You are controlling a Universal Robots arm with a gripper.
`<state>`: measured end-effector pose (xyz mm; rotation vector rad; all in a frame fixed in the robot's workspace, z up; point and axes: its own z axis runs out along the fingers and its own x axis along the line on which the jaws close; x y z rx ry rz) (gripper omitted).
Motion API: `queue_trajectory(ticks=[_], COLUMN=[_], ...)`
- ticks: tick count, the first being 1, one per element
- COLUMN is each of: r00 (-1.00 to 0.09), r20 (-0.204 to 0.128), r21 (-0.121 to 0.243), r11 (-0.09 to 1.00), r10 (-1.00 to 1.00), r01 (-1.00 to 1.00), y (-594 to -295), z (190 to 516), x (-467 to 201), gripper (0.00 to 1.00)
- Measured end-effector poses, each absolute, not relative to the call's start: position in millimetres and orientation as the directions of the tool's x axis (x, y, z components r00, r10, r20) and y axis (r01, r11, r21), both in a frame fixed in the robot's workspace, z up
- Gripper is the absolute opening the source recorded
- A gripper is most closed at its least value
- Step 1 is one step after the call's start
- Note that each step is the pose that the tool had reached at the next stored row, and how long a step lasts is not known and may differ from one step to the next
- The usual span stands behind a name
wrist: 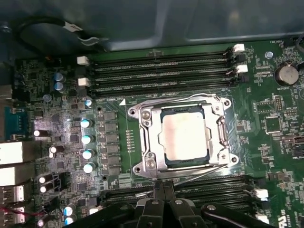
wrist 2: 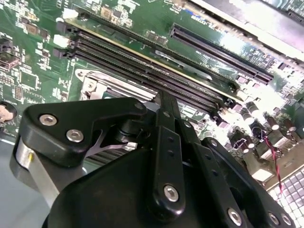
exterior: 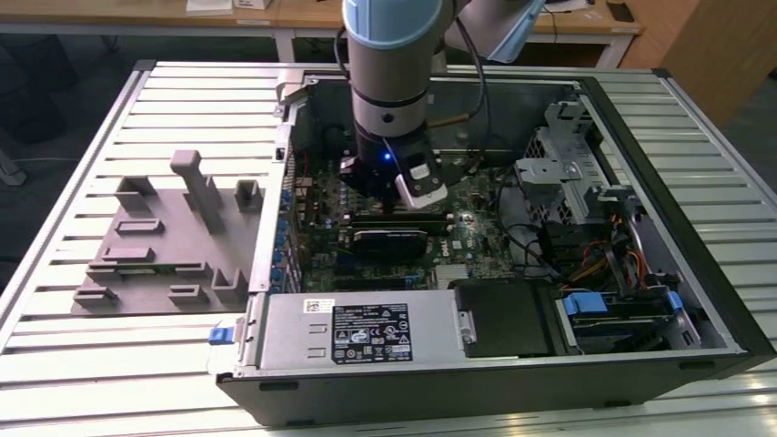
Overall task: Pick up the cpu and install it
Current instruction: 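Install the second cpu locking lever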
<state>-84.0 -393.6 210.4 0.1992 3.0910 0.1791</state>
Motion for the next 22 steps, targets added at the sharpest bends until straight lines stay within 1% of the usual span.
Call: queue_trajectory(ticks=[2,7,13,22], r00=[-0.991,-0.991,-0.991,-0.991], r20=[-0.029,-0.026,-0.018,-0.012], r21=[0.134,0.156,0.217,0.259], r11=[0.983,0.98,0.968,0.958], r10=[0.131,0.131,0.133,0.133], r01=[0.126,0.126,0.126,0.126], y=[-396.1,-403.1,-408.8,-411.2], z=[209.7,207.7,205.6,200.3], x=[-84.9,-86.5,-89.2,-96.4], gripper=[0.11,0.11,0.11,0.11])
